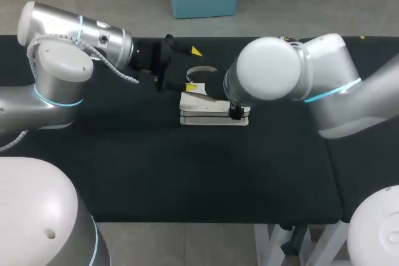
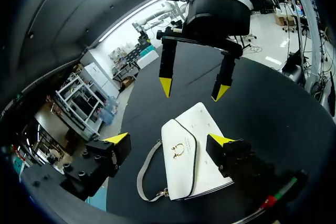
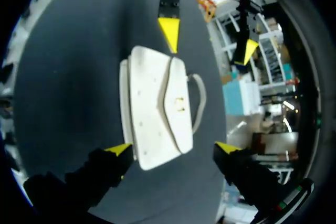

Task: Pick up the bag, open it, inspect its contents, close it, and place it on the opposite side

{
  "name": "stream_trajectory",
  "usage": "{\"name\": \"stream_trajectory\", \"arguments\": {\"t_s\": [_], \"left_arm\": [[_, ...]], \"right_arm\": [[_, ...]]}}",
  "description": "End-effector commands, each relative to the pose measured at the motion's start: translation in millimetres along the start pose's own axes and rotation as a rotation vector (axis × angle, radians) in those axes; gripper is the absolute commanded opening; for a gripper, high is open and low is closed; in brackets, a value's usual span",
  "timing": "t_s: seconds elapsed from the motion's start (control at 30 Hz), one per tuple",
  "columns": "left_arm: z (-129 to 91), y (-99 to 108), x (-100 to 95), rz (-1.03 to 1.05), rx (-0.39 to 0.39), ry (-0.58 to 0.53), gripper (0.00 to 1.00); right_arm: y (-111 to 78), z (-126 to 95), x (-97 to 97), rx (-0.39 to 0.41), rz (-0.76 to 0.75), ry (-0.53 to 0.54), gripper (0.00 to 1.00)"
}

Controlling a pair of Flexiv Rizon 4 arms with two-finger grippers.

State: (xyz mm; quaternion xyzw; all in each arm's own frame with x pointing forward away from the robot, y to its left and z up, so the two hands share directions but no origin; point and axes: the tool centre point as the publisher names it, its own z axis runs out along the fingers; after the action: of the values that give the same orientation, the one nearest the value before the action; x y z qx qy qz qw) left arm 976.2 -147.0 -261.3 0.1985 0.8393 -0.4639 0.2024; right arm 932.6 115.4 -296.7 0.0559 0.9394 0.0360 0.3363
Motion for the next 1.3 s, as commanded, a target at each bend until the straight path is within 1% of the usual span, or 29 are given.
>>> {"name": "stream_trajectory", "arguments": {"t_s": [0.03, 0.1, 0.13, 0.17, 0.2, 0.23, 0.27, 0.3, 0.33, 0.83, 0.87, 0.9, 0.97, 1.07, 1.13, 1.17, 1.2, 1.27, 1.3], "left_arm": [[-20.6, -9.9, 1.2, -0.090, -0.078, 0.104, 1.00], [-27.4, -9.4, 2.4, -0.144, -0.093, 0.133, 1.00], [-28.8, -9.1, 2.8, -0.160, -0.095, 0.146, 1.00], [-31.1, -8.5, 3.7, -0.193, -0.085, 0.166, 1.00], [-33.2, -7.6, 5.1, -0.231, -0.073, 0.192, 1.00], [-33.7, -7.1, 6.5, -0.262, -0.047, 0.219, 1.00], [-33.7, -5.8, 10.1, -0.266, -0.088, 0.257, 1.00], [-34.2, -5.3, 17.8, -0.197, -0.199, 0.301, 1.00], [-38.2, -4.5, 23.4, -0.098, -0.332, 0.321, 1.00], [-38.2, -4.5, 23.4, -0.098, -0.332, 0.321, 1.00], [-30.8, -6.7, 17.4, -0.174, -0.338, 0.285, 1.00], [-25.9, -8.6, 12.4, -0.258, -0.348, 0.272, 1.00], [-20.2, -11.4, 6.0, -0.435, -0.402, 0.200, 1.00], [-21.4, -11.6, 0.1, -0.727, -0.428, 0.122, 1.00], [-25.0, -8.2, 0.4, -0.885, -0.440, 0.083, 1.00], [-26.2, -7.3, 1.6, -0.951, -0.445, 0.063, 1.00], [-27.7, -5.9, 2.5, -1.012, -0.443, 0.062, 1.00], [-30.4, -4.2, 3.4, -1.143, -0.427, 0.027, 1.00], [-31.1, -4.0, 5.1, -1.197, -0.435, 0.005, 1.00]], "right_arm": [[-4.3, -11.7, -19.4, 0.016, -0.005, 0.190, 1.00], [-6.1, -14.2, -26.1, 0.017, 0.006, 0.255, 1.00], [-7.0, -14.6, -27.6, 0.030, 0.008, 0.272, 1.00], [-8.0, -15.4, -29.6, 0.030, 0.019, 0.295, 1.00], [-9.6, -17.5, -31.8, 0.002, 0.047, 0.347, 1.00], [-10.0, -18.2, -32.3, -0.002, 0.064, 0.363, 1.00], [-12.0, -19.0, -33.1, -0.042, 0.108, 0.406, 1.00], [-15.8, -20.2, -32.5, -0.050, 0.106, 0.437, 1.00], [-15.8, -20.2, -32.5, -0.050, 0.106, 0.437, 1.00], [-15.8, -20.2, -32.5, -0.050, 0.106, 0.437, 1.00], [-15.8, -20.2, -32.5, -0.050, 0.106, 0.437, 1.00], [-15.8, -20.2, -32.5, -0.050, 0.106, 0.437, 1.00], [-13.6, -18.5, -41.0, -0.039, 0.221, 0.445, 1.00], [-16.2, -17.7, -50.0, -0.025, 0.416, 0.538, 1.00], [-20.5, -16.0, -56.0, -0.010, 0.553, 0.613, 1.00], [-22.8, -14.8, -58.7, 0.017, 0.623, 0.634, 1.00], [-26.2, -13.6, -61.5, 0.026, 0.691, 0.651, 1.00], [-31.3, -14.8, -64.3, 0.015, 0.781, 0.697, 1.00], [-32.2, -16.5, -64.9, 0.002, 0.838, 0.715, 1.00]]}}
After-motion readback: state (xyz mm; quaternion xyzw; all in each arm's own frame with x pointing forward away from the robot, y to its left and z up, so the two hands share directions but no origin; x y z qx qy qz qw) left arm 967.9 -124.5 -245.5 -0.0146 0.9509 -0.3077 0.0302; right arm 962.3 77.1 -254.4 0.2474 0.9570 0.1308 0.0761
